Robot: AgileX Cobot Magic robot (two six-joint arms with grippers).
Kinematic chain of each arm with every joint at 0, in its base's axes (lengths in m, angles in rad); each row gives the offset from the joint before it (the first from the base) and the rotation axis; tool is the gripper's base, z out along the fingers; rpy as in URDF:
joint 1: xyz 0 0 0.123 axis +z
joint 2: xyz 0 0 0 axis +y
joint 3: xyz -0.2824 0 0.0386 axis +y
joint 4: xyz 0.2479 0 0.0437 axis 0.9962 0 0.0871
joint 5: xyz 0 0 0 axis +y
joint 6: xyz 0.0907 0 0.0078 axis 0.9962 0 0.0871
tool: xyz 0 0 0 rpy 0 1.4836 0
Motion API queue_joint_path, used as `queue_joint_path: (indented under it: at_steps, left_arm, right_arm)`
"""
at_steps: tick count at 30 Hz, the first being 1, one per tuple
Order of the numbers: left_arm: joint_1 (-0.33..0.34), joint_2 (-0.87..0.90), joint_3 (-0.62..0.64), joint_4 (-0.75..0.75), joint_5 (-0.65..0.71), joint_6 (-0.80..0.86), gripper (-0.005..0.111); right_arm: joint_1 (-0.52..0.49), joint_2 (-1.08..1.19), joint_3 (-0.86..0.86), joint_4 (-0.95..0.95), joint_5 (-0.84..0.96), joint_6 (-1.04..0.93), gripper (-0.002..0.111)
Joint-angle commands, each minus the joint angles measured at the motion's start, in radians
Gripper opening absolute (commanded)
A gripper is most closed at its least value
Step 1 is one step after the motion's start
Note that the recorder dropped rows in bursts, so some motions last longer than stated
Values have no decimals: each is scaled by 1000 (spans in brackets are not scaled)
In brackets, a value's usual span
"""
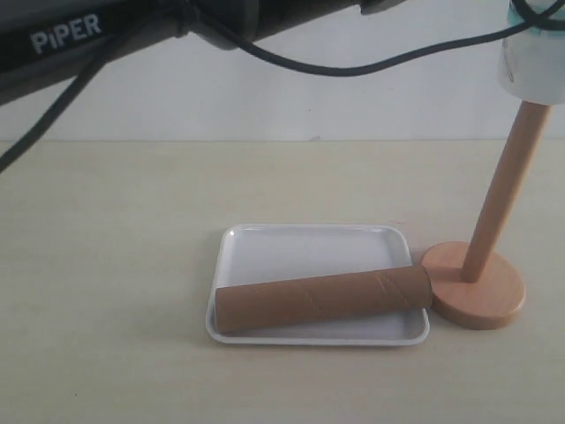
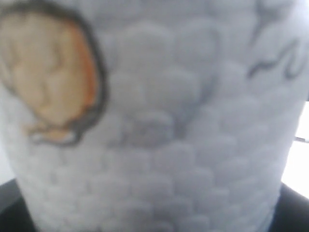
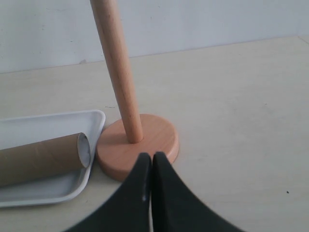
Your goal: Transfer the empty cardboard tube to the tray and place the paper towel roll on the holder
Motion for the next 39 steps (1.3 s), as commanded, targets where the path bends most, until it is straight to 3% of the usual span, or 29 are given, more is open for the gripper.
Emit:
queue_joint_path:
  at_steps: [1,11,17,27,39]
  left_arm:
    - [-4,5,-13,-2,3,-8,4]
    - [-4,48,-13,-10,44,-8,4]
    - [-4,89,-13,-14,-36,-20,4]
    - [-2,128,-13,-14,-51,-39,4]
    - [-4,162,25,-14,15,-42,4]
  right_arm:
    - [-2,-5,-1,-1,-9,-1,0]
    - [-2,-5,-1,-1,-9,-1,0]
    - [-2,-5,-1,-1,-9,-1,0]
    - [-2,-5,-1,-1,-9,-1,0]
    - [-2,-5,-1,-1,-9,-1,0]
